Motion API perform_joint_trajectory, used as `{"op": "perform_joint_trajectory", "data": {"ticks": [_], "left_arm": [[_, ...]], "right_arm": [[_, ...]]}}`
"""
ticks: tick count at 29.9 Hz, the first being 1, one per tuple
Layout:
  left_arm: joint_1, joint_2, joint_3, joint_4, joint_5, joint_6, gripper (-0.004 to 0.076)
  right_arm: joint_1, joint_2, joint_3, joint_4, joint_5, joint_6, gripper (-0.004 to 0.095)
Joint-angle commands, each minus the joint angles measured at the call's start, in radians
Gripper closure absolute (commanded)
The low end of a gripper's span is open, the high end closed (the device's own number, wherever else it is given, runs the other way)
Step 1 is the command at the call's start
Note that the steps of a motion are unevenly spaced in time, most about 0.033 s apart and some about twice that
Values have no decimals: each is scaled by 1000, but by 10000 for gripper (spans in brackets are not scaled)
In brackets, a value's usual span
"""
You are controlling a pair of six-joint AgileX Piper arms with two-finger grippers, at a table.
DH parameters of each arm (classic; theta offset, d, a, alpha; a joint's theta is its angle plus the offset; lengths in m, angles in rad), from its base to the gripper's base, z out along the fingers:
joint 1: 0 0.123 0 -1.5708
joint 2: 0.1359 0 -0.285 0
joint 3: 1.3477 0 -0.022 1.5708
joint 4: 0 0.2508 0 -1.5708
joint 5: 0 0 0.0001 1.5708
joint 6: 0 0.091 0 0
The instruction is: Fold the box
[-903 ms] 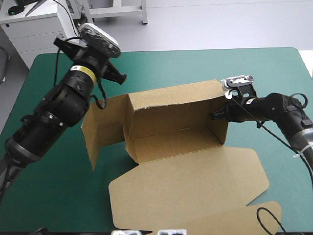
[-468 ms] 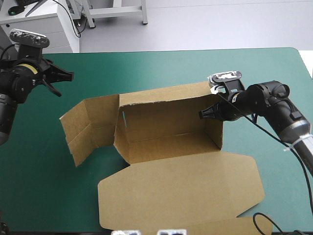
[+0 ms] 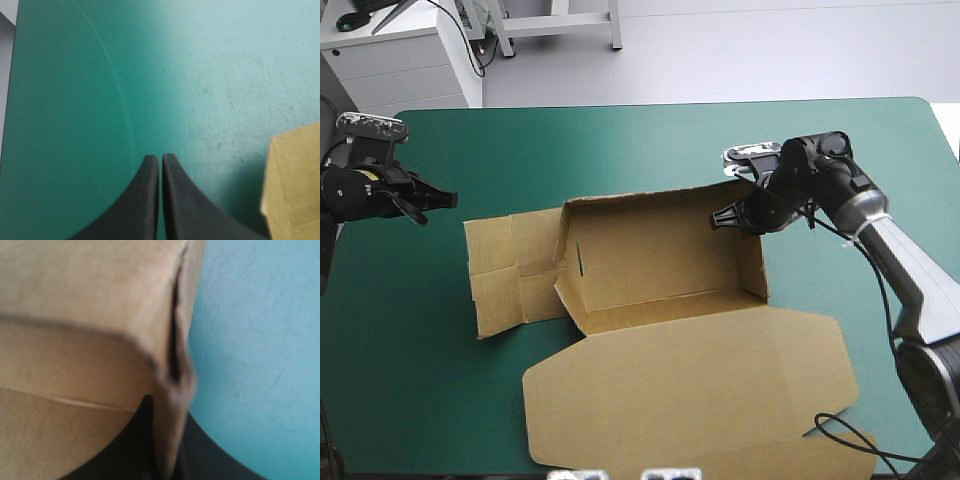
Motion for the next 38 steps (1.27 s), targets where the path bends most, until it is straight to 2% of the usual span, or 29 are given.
{"op": "perform_joint_trajectory", "data": {"ticks": [1, 3, 8, 10, 13, 21, 24, 30, 38], "left_arm": [[4, -32, -25, -20, -21, 9, 731], [4, -32, -25, -20, -17, 9, 731], [4, -32, -25, -22, -17, 9, 731], [4, -32, -25, -25, -15, 9, 731], [4, -32, -25, -25, -1, 9, 731], [4, -32, -25, -25, 30, 9, 731], [4, -32, -25, -29, 44, 9, 731], [4, -32, -25, -29, 75, 9, 731], [4, -32, -25, -29, 82, -3, 731]], "right_arm": [[4, 34, -71, 39, -70, -13, 878], [4, 58, -100, 20, -105, 22, 797], [4, 82, -126, -43, -143, 37, 507], [4, 80, -139, -69, -145, 32, 462], [4, 76, -200, -136, -92, 32, 463], [4, 76, -450, -161, 114, -5, 464], [4, 66, -492, -149, 114, 51, 467], [4, 59, -492, -83, 114, 49, 467], [2, 81, -327, -86, 112, -4, 467]]}}
